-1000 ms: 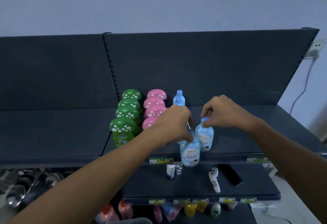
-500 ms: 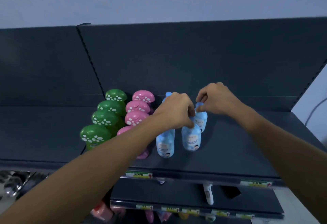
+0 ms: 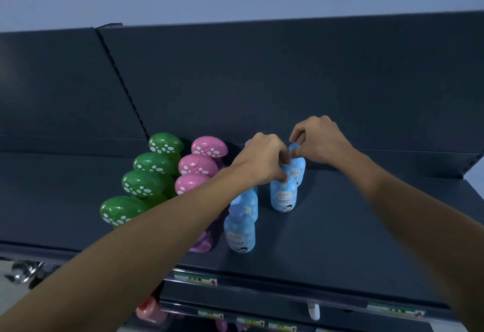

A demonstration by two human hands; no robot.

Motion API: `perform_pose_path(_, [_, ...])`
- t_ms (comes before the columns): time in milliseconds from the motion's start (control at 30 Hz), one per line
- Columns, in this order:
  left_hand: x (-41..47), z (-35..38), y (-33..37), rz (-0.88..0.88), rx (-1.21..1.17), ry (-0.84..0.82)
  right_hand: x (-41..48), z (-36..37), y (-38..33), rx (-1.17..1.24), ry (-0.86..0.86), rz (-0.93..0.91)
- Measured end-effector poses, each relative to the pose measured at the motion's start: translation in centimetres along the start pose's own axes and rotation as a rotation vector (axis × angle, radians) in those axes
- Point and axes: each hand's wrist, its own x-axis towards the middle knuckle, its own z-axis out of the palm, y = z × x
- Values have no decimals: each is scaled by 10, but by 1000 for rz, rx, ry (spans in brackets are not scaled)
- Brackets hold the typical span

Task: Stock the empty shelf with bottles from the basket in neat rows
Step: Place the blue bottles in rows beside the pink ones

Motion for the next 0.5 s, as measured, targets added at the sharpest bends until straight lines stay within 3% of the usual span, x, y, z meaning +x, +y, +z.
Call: perform_pose_path(500, [18,3,-10,-42,-53,34,31,18,0,40,-32,-11])
